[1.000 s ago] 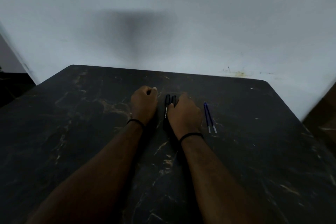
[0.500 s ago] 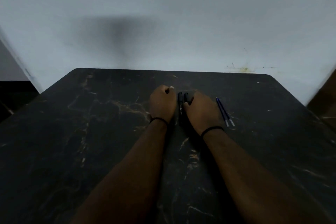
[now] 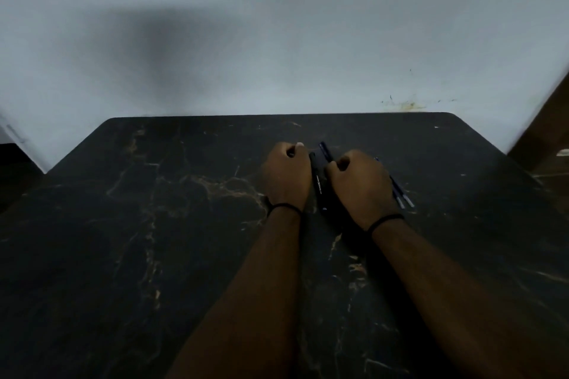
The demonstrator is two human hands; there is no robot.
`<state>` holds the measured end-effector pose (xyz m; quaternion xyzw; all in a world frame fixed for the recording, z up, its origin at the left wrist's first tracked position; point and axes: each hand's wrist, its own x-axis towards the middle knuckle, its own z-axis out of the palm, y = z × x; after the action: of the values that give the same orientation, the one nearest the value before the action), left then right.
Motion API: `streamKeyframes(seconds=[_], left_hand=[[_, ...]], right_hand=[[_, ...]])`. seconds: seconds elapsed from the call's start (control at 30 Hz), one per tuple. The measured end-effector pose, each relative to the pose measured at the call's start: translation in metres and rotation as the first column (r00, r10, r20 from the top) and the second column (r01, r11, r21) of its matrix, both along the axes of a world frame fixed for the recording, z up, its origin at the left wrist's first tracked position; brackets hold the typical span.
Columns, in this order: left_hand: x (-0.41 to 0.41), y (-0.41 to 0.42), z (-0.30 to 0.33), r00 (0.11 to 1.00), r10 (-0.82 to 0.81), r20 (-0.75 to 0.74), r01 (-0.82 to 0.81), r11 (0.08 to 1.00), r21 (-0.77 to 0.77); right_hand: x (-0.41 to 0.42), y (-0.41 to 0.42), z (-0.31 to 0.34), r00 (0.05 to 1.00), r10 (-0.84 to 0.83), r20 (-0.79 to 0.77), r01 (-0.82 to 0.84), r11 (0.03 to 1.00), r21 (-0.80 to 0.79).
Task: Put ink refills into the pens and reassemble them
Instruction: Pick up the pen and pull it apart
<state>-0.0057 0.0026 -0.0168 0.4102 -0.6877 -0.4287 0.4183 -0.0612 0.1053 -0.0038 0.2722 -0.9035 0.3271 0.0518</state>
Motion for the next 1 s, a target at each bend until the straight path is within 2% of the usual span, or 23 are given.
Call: streamKeyframes(seconds=[0.13,0.23,0.37,0.53,0.7,0.87,1.0], left_hand=[[0.001,-0.001,0.003,0.993,-0.098,-0.071,0.099,0.995,0.017],[0.000,0.002,0.008,0.945,-0.207,-0.252,0.230,0.971,0.066],[0.005,0.001,0.014,0.883,-0.233,-0.408,0.331,0.924,0.189],[0.016,-0.004,0.015,0.840,-0.327,-0.432,0.452,0.864,0.223],[0.020,-0.003,0.012,0.778,-0.431,-0.457,0.558,0.808,0.190],[0.022,-0.004,0.010,0.743,-0.467,-0.480,0.594,0.790,0.152],[0.022,-0.005,0.008,0.729,-0.471,-0.497,0.603,0.785,0.140]], right_hand=[[0.004,0.004,0.003,0.997,0.062,-0.055,-0.063,0.998,-0.015],[0.006,0.008,0.004,0.986,0.134,-0.100,-0.143,0.986,-0.087],[0.010,0.010,0.002,0.967,0.190,-0.167,-0.209,0.972,-0.106],[0.011,0.015,0.002,0.952,0.256,-0.165,-0.274,0.957,-0.099],[0.013,0.023,0.001,0.943,0.288,-0.168,-0.300,0.953,-0.052],[0.017,0.025,0.006,0.949,0.293,-0.120,-0.299,0.954,-0.033],[0.022,0.027,0.009,0.951,0.260,-0.169,-0.261,0.965,0.019]])
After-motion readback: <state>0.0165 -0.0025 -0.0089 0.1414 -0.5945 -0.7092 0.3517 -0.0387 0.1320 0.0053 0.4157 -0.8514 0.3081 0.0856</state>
